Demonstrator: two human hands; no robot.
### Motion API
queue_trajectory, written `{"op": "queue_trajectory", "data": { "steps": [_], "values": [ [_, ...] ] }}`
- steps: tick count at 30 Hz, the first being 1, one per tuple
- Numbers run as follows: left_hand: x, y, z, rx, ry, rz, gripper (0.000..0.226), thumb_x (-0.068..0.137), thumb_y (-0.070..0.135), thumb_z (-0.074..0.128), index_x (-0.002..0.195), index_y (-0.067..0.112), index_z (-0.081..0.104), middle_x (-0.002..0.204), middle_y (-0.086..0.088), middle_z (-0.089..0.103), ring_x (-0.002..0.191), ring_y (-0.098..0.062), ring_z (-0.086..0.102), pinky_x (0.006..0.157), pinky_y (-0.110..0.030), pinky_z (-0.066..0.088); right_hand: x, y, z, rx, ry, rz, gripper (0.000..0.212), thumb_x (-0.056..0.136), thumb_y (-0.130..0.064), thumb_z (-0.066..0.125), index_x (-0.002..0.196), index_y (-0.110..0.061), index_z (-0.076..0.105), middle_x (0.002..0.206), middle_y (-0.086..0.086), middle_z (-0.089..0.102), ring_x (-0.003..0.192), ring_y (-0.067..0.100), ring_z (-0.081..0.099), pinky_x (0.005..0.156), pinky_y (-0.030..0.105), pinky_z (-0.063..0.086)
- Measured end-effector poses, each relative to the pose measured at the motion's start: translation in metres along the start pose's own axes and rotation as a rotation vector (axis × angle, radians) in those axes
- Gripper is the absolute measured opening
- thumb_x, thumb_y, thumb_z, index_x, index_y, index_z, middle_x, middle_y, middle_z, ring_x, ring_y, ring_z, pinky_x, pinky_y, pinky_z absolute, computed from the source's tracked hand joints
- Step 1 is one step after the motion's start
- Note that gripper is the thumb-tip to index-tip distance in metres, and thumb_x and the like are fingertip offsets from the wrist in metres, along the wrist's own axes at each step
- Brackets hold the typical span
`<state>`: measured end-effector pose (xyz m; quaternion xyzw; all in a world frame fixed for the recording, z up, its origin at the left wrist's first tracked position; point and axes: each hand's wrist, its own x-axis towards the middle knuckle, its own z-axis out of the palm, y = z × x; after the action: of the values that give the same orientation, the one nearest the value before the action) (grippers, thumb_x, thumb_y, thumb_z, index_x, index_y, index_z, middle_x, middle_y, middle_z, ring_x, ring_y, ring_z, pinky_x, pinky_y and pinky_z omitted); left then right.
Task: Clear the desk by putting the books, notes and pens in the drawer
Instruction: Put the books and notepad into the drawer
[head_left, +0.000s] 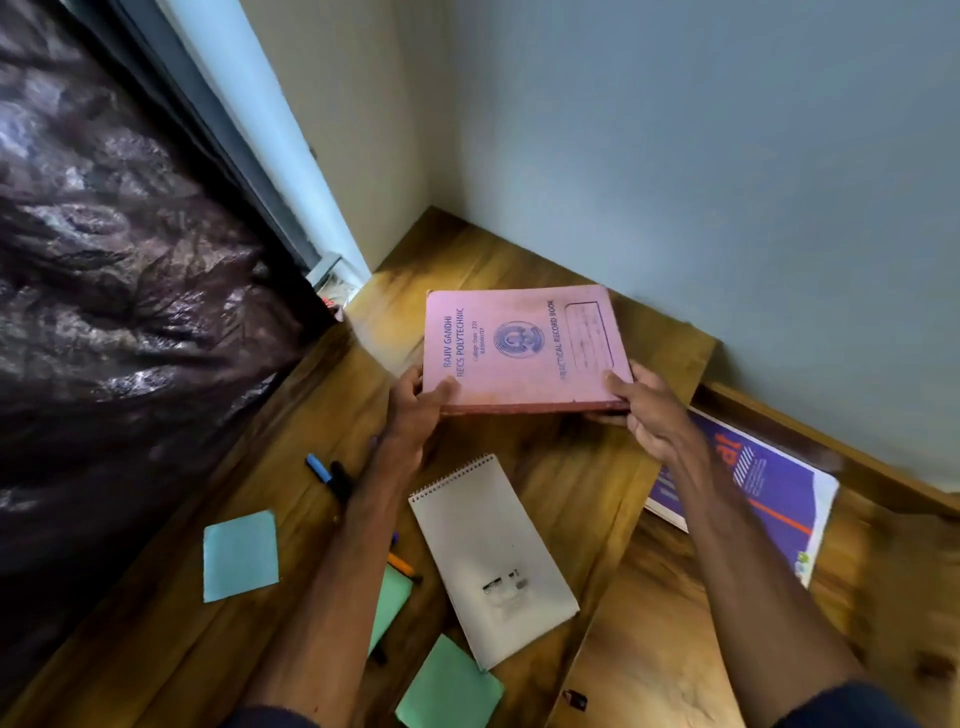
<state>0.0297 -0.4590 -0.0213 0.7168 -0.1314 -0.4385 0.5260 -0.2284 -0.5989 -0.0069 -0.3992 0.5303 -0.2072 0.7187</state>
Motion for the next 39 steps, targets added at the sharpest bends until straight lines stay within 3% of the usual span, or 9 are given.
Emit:
{"op": "queue_trajectory", "data": {
  "steps": [2,7,11,16,21,24,29,35,39],
  "values": [
    [-0.018,-0.004,0.018,0.015,-0.079,0.036,0.046,0.09,0.015,0.073,0.134,0.015,0.059,0.122,-0.006,0.073,0.11,-0.027,0.071,0.09,-0.045,0.059,-0.029,0.012,-0.027,0.059,0.022,-0.028,0.031,0.102,-0.011,0.053,0.129,-0.027,0.055,0.123,0.003,0.07,0.109,0.024,0.069,0.077,0.041,0.062],
    [-0.066,-0.007,0.07,0.126,-0.292,0.007,0.045,0.094,0.022,0.071,0.136,0.016,0.058,0.122,-0.001,0.073,0.109,-0.023,0.072,0.087,-0.042,0.061,-0.091,0.047,-0.101,0.182,0.142,-0.105,0.045,0.1,-0.008,0.055,0.141,-0.026,0.048,0.124,-0.001,0.071,0.109,0.029,0.07,0.082,0.052,0.059],
    [-0.099,-0.017,0.114,0.178,-0.314,-0.079,0.039,0.097,0.022,0.067,0.133,0.01,0.057,0.121,-0.007,0.072,0.104,-0.024,0.072,0.086,-0.04,0.062,-0.132,0.072,-0.151,0.304,0.243,-0.134,0.043,0.099,-0.008,0.056,0.137,-0.029,0.052,0.125,0.001,0.071,0.113,0.029,0.068,0.08,0.044,0.06],
    [-0.139,-0.034,0.165,0.281,-0.396,-0.066,0.028,0.099,0.019,0.064,0.126,0.015,0.058,0.115,-0.004,0.073,0.1,-0.022,0.075,0.086,-0.039,0.062,-0.173,0.098,-0.204,0.393,0.33,-0.123,0.042,0.098,-0.008,0.058,0.13,-0.035,0.054,0.125,0.001,0.071,0.116,0.029,0.067,0.094,0.055,0.056],
    [-0.165,-0.065,0.21,0.434,-0.56,-0.089,0.03,0.098,0.024,0.065,0.127,0.015,0.061,0.121,-0.005,0.071,0.107,-0.018,0.071,0.089,-0.037,0.061,-0.207,0.128,-0.253,0.385,0.462,-0.094,0.041,0.099,-0.011,0.059,0.132,-0.033,0.053,0.12,0.002,0.073,0.108,0.027,0.071,0.08,0.042,0.062],
    [-0.177,-0.084,0.234,0.544,-0.612,-0.09,0.014,0.099,0.019,0.062,0.113,0.022,0.063,0.122,-0.007,0.067,0.104,-0.017,0.068,0.091,-0.035,0.06,-0.214,0.148,-0.28,0.368,0.546,-0.064,0.049,0.098,-0.012,0.061,0.142,-0.028,0.049,0.122,0.003,0.071,0.108,0.03,0.07,0.074,0.038,0.063],
    [-0.183,-0.112,0.257,0.738,-0.555,-0.054,0.037,0.094,0.024,0.068,0.129,0.015,0.057,0.122,-0.001,0.064,0.106,-0.017,0.064,0.092,-0.039,0.059,-0.195,0.165,-0.295,0.322,0.589,-0.014,0.054,0.098,-0.008,0.059,0.148,-0.021,0.042,0.129,0.008,0.066,0.105,0.028,0.07,0.074,0.044,0.063],
    [-0.178,-0.123,0.255,0.841,-0.573,-0.018,0.047,0.093,0.016,0.066,0.139,0.02,0.052,0.129,-0.001,0.062,0.101,-0.007,0.062,0.071,-0.016,0.052,-0.159,0.17,-0.277,0.324,0.537,0.029,0.053,0.1,-0.006,0.056,0.149,-0.02,0.039,0.133,0.009,0.062,0.109,0.03,0.067,0.081,0.053,0.061],
    [-0.17,-0.127,0.252,0.909,-0.553,-0.039,0.066,0.092,0.016,0.066,0.151,0.019,0.036,0.137,-0.003,0.056,0.101,-0.009,0.059,0.064,-0.012,0.046,-0.139,0.17,-0.263,0.299,0.49,0.046,0.046,0.1,-0.006,0.054,0.142,-0.022,0.044,0.132,0.007,0.063,0.109,0.03,0.067,0.082,0.055,0.06]
  ]
}}
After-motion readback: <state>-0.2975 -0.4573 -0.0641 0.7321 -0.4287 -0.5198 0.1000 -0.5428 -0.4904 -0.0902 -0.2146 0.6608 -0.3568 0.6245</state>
